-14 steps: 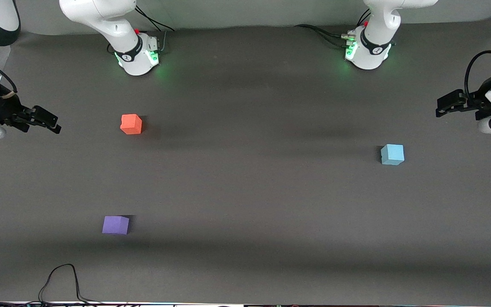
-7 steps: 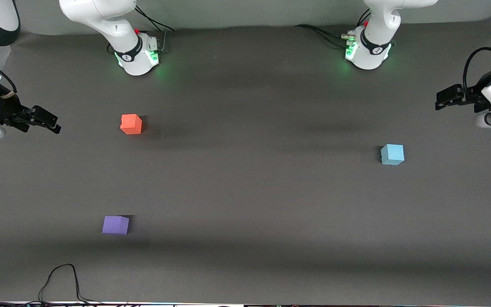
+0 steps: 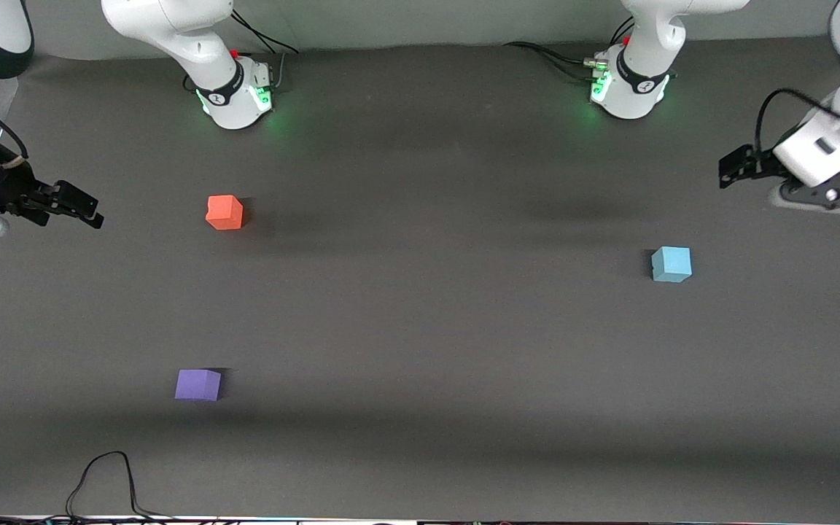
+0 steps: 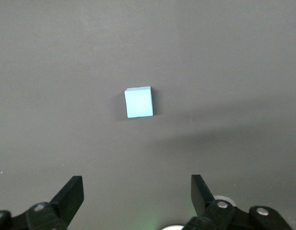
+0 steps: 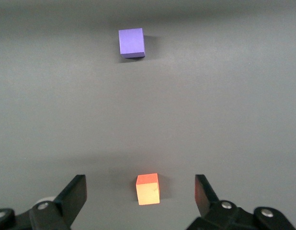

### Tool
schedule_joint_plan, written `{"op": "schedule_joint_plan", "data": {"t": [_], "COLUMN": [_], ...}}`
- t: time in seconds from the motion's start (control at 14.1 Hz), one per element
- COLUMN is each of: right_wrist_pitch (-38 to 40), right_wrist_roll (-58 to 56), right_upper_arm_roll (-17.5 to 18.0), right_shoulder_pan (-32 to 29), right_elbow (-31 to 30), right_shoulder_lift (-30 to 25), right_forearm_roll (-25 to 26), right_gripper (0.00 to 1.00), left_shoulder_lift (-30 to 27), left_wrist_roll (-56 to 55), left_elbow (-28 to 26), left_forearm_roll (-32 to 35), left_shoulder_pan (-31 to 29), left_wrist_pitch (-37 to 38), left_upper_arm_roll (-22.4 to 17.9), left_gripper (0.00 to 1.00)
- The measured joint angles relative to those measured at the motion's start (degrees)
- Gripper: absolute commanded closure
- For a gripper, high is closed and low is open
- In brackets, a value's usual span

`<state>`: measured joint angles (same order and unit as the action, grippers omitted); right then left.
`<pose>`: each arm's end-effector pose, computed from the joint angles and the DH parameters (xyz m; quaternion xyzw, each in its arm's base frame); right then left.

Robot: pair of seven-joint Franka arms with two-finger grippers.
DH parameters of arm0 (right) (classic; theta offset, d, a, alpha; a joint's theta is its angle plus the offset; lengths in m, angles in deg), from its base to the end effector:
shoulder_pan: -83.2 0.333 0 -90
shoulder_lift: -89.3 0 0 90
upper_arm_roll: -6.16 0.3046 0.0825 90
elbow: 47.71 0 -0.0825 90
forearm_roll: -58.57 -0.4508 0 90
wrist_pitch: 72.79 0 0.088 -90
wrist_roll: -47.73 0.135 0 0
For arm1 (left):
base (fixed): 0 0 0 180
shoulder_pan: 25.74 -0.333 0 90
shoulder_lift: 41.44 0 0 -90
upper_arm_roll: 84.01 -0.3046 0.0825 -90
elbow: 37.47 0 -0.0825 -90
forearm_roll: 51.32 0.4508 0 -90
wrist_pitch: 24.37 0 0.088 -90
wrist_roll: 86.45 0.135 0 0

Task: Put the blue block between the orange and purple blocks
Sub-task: 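Reach the left gripper down to the light-blue cube and grasp it, then lift the blue cube with the left gripper and carry it toward the table middle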

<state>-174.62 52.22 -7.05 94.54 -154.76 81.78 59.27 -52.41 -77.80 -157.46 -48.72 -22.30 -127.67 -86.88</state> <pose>0.5937 -0.0252 0.5190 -0.9984 0.0536 -0.0181 0.0094 0.5503 0.0000 0.4356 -0.9948 0.0872 0.0510 0.0135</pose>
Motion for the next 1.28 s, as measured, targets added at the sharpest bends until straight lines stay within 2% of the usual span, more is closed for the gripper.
{"op": "schedule_joint_plan", "data": {"t": [0.21, 0.43, 0.78, 1.28], "right_wrist_pitch": [0.22, 0.44, 0.70, 0.77], "right_wrist_roll": [0.00, 0.00, 0.00, 0.00], "right_upper_arm_roll": [0.00, 0.00, 0.01, -1.14], "right_shoulder_pan": [0.00, 0.00, 0.02, -0.09], "right_elbow": [0.02, 0.03, 0.04, 0.02], "right_shoulder_lift": [0.01, 0.06, 0.14, 0.36], "right_forearm_roll": [0.00, 0.00, 0.00, -0.47], "right_gripper": [0.00, 0.00, 0.00, 0.00], "left_shoulder_lift": [2.12, 7.78, 17.59, 27.55], "left_wrist_roll": [0.68, 3.60, 5.17, 5.21], "left_elbow": [-8.57, -12.54, -15.94, -16.67], "left_forearm_roll": [0.66, 0.86, 0.93, 0.99], "left_shoulder_pan": [-0.57, -2.19, -3.62, -3.47], "left_wrist_pitch": [-11.42, -21.04, -35.91, -46.46], "left_upper_arm_roll": [-0.11, -0.15, -0.13, 0.39], "left_gripper": [0.00, 0.00, 0.00, 0.01]}}
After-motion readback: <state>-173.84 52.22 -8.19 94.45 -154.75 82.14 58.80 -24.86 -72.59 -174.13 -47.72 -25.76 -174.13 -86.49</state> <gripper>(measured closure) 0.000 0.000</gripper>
